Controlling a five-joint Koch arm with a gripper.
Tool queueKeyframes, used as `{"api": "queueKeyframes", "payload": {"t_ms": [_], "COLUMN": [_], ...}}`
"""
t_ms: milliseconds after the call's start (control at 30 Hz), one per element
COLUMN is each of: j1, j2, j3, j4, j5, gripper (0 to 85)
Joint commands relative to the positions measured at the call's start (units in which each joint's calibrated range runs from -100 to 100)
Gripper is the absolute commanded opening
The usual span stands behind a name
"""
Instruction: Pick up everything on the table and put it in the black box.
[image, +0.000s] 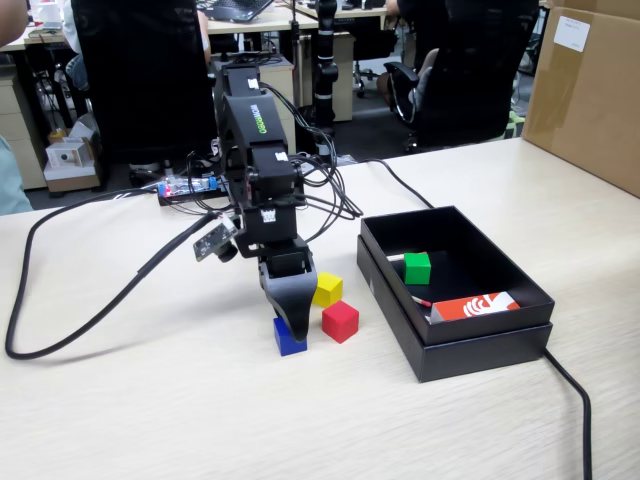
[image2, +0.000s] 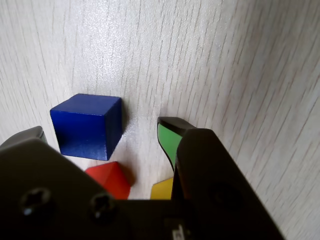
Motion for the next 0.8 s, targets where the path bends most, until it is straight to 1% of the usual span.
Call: {"api": "queueKeyframes", "payload": {"t_ms": [0,67,167,300,333,433,533,667,767], "j1": [-0.39,-0.54,-0.63,-0.78,-0.78,-0.73,0.24,4.0,7.72], "j2": [-0.22,1.27,2.19,1.84,1.27,-3.09,-11.81,-24.09,-29.03], "j3": [7.09,8.0,8.63,9.09,9.09,8.36,6.64,4.28,4.28], "j4": [-0.34,-0.34,-0.34,-0.34,-0.34,-0.34,-0.43,-0.43,-0.43], "j5": [-0.39,-0.39,-0.29,0.0,0.0,-0.05,0.05,1.07,2.44], "gripper": [43.1,41.8,32.0,13.3,11.6,11.4,11.4,11.6,11.6]}}
